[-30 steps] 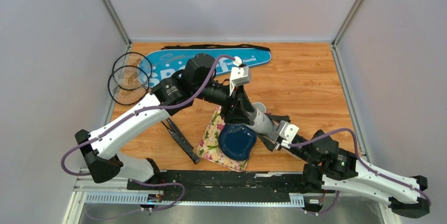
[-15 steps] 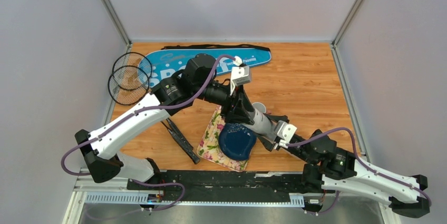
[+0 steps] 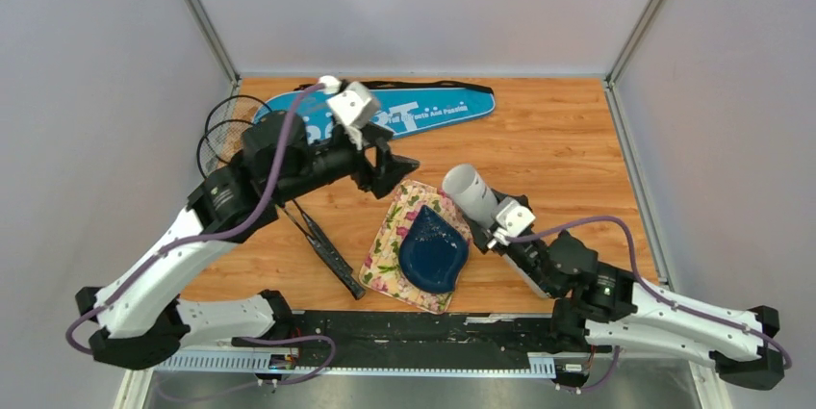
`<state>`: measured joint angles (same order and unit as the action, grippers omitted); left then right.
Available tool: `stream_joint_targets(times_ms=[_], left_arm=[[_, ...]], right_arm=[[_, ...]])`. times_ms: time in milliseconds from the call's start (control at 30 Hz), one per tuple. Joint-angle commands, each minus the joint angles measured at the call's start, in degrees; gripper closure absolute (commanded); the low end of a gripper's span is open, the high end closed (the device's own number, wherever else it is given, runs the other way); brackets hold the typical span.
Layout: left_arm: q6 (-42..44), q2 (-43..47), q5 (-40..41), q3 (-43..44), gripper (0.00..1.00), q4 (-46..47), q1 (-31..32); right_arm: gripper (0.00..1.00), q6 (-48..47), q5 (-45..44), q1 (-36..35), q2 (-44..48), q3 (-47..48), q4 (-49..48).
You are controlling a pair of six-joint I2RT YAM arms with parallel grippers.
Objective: Pack up the badminton gear
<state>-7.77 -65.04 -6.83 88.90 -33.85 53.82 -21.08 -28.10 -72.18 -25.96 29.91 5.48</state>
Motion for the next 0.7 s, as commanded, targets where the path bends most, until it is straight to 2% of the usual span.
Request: stream_joint_targets(times_ms=[0, 67, 100, 167, 200, 267, 300, 367, 400, 467, 500, 567, 633, 667], left_arm=[[-1.11, 6.4, 20.59, -8.45, 0.2, 5.37, -0.12], [-0.84, 6.5, 22.29, -11.11, 0.2, 4.84, -0.91], [-0.76, 6.15, 23.26, -13.12, 0.21, 4.32, -1.09], [-1.63, 6.06, 24.06, -15.68, 0.21, 3.17, -1.53], [-2.07, 6.41, 23.01, -18.74, 0.21, 3.0, -2.31], [-4.18, 7.2, 22.39, -22.26, 0.21, 3.43, -2.93], [-5.14, 7.99, 20.73, -25.68, 0.21, 3.7, -3.72], [-6.64, 8.78, 18.44, -28.6, 0.22, 4.14, -4.08], [-6.73, 9.66, 19.22, -30.26, 0.22, 3.7, -4.08], [-6.82, 10.54, 21.06, -31.59, 0.22, 1.77, -4.51], [-6.82, 11.76, 22.72, -32.82, 0.22, 1.24, -4.78], [-6.99, 12.82, 23.79, -33.79, 0.22, -0.43, -6.97], [-8.13, 14.05, 22.84, -35.72, 0.21, -1.31, -9.6], [-8.31, 14.49, 21.17, -36.86, 0.21, -0.96, -13.44]], right_arm=[[0.77, 3.74, -23.99, 5.09, -10.65, 7.76, -3.12], [0.77, 5.69, -24.38, 9.84, -13.41, 9.81, -1.08], [0.77, 8.22, -21.07, 16.48, -14.72, 10.86, -0.99], [0.77, 11.57, -16.4, 24.5, -18.68, 11.92, -0.47], [0.77, 12.11, -12.72, 32.12, -20.52, 12.19, -2.21], [0.77, 11.68, -11.46, 38.66, -28.86, 13.59, -4.06], [0.77, 11.42, -8.84, 44.87, -31.76, 14.2, -6.68], [0.78, 9.49, -6.11, 50.36, -40.35, 15.61, -9.85], [0.78, 9.22, -3.57, 55.61, -43.88, 16.31, -11.44], [0.79, 8.87, 0.3, 60.47, -52.47, 20.16, -11.01], [0.8, 8.26, 2.41, 63.71, -54.79, 21.32, -11.19], [0.8, 5.02, 3.92, 65.93, -58.23, 23.34, -11.89], [0.79, 3.68, 7.52, 69.45, -64.02, 24.84, -13.56], [0.79, 3.68, 9.27, 70.85, -66.13, 26.32, -13.21]])
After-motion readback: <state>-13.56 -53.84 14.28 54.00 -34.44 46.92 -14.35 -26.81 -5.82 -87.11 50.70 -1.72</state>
